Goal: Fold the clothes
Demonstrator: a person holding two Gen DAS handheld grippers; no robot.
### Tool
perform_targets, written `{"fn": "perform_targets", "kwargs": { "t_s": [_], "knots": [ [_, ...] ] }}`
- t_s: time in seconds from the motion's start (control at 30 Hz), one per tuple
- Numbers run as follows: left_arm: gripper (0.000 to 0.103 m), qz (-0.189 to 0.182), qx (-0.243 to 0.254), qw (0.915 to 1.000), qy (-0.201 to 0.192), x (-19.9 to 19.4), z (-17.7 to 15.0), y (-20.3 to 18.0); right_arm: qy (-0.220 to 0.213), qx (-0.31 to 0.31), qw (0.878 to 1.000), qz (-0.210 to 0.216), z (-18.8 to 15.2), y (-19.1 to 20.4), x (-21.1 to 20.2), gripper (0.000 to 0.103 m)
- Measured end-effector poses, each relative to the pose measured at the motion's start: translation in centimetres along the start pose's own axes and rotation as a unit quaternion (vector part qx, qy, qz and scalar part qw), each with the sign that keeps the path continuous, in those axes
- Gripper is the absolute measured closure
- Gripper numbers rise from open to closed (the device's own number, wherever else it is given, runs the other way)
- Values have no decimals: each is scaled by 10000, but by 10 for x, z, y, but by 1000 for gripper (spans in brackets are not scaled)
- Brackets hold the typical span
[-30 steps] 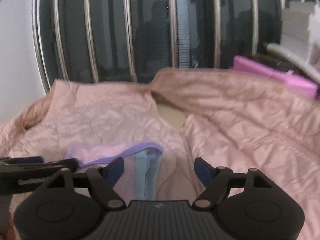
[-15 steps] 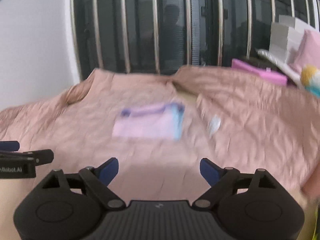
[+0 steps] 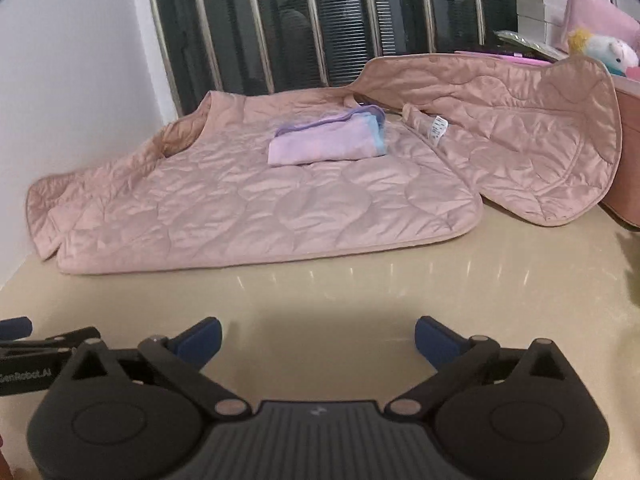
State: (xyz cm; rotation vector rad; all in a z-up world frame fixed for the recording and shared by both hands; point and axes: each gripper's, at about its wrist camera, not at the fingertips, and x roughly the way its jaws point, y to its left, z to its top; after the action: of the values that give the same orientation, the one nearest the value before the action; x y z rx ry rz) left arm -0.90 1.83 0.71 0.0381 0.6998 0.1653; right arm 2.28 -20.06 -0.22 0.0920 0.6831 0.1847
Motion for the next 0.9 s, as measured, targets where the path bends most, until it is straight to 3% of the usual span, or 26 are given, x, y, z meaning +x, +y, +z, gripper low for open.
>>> {"fn": "perform_targets", "kwargs": {
  "t_s": [0.13, 0.3, 0.9],
  "knots": [
    [1, -102, 21, 9998, -142, 2, -4, -2, 107, -415, 9986, -305, -4, 19, 3, 0],
    [1, -374, -186, 9991, -69, 10, -1, -2, 133, -473, 9981, -363, -5, 25, 2, 0],
    [1, -374, -214, 9990, -68, 9, -1, -6, 58, -529, 9980, -336, -12, 31, -2, 0]
  ]
}}
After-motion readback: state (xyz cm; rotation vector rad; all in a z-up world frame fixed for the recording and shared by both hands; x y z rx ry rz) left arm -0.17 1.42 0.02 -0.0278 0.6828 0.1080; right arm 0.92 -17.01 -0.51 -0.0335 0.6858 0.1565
